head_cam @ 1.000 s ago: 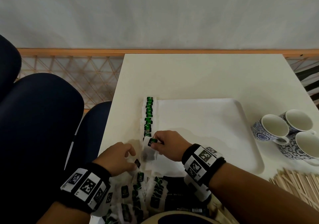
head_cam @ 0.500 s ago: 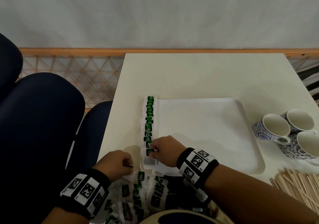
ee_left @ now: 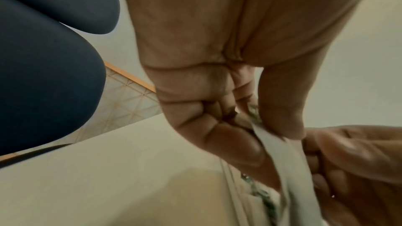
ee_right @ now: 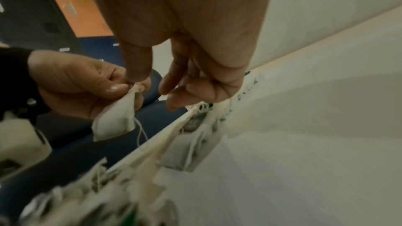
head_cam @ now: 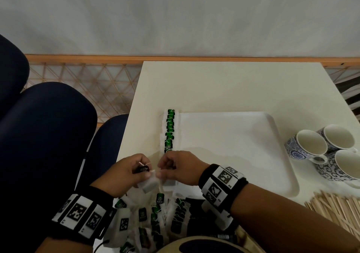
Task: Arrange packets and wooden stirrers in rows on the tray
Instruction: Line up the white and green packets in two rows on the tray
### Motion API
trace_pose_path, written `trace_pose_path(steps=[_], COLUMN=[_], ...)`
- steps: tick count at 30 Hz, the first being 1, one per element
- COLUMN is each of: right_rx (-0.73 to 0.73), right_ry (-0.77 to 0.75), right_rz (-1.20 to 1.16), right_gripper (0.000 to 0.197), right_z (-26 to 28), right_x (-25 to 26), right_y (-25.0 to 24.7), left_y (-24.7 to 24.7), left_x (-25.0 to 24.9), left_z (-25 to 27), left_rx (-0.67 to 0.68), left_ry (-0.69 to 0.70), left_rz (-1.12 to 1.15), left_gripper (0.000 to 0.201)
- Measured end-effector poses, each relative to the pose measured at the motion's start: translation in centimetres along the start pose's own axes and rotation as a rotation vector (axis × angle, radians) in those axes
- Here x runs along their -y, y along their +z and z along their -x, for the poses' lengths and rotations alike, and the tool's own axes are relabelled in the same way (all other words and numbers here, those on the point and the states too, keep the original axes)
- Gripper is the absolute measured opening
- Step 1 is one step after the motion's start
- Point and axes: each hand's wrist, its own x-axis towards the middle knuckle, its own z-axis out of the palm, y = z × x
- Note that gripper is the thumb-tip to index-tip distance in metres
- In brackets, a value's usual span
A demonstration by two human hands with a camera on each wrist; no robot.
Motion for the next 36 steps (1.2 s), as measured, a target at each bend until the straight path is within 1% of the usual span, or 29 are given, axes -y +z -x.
trace_pose_path(steps=[2,4,6,8,9,11,13,14,16,19,21,26,28,30,32,36], right_rx=[0.046,0.043,0.027,0.008,0.004,0.004,-0.003,-0.009,-0.017,-0.063,-0.078,0.027,0.007,-0.031,-0.037,0.085], right_ry=[-0.005,-0.012,-0.009,-0.006,-0.004,0.013,0.024,0.022,0.011,-0.004,-0.014,-0.006,0.013,0.01,0.026,0.15], right_rz=[0.002,0.035,0.023,0.0,-0.01,-0.041,-0.091,-0.107,-0.118,-0.126,-0.11,-0.167,-0.089,0.076,0.206,0.271], right_gripper=[0.034,0.028,0.024,0.025,0.026,0.026,0.02,0.017,0.018,0.02,0.021,0.021,0.015,0.018,0.017,0.017], right_z=[0.2,0.3,0.4,0.5,0.6,0.7,0.7,0.8,0.9,0.9,0.9,1.1,1.0,0.8,0.7,0.8], right_x=[0.4,0.7,0.7,0.7,0.7,0.7,0.6,0.5,0.5,0.5,0.5,0.6,0.6,0.3,-0.2,-1.6], right_y=[0.0,-0.1,-0.1,-0.1,-0.2,-0.4,-0.6,-0.6,-0.5,-0.2,-0.2,-0.5,-0.5,-0.5,-0.4,0.0], left_y=[0.2,0.4,0.4,0.4,0.4,0.6,0.7,0.8,0.8,0.9,1.1,1.4,1.5,1.7,1.8,1.5], left_x=[-0.9,-1.6,-1.8,-1.9,-1.9,-2.0,-2.1,-2.2,-2.3,-2.4,-2.5,-3.0,-3.2,-3.2,-2.8,-1.7], left_z=[0.0,0.1,0.1,0.2,0.2,0.1,0.0,0.0,0.1,0.2,0.2,0.0,-0.1,-0.3,-0.4,-0.5], left_rx=[0.005,-0.005,-0.008,-0.001,-0.013,-0.081,-0.143,-0.152,-0.143,-0.134,-0.156,-0.288,-0.299,-0.282,-0.278,-0.311], left_ry=[0.044,0.068,0.074,0.069,0.067,0.049,0.025,0.025,0.04,0.043,0.052,0.138,0.154,0.149,0.123,0.029], left_rz=[0.11,0.2,0.245,0.296,0.334,0.4,0.438,0.447,0.428,0.394,0.384,0.363,0.342,0.303,0.235,-0.026], left_gripper=[0.02,0.021,0.028,0.04,0.044,0.049,0.045,0.04,0.032,0.035,0.035,0.034,0.033,0.03,0.027,0.023])
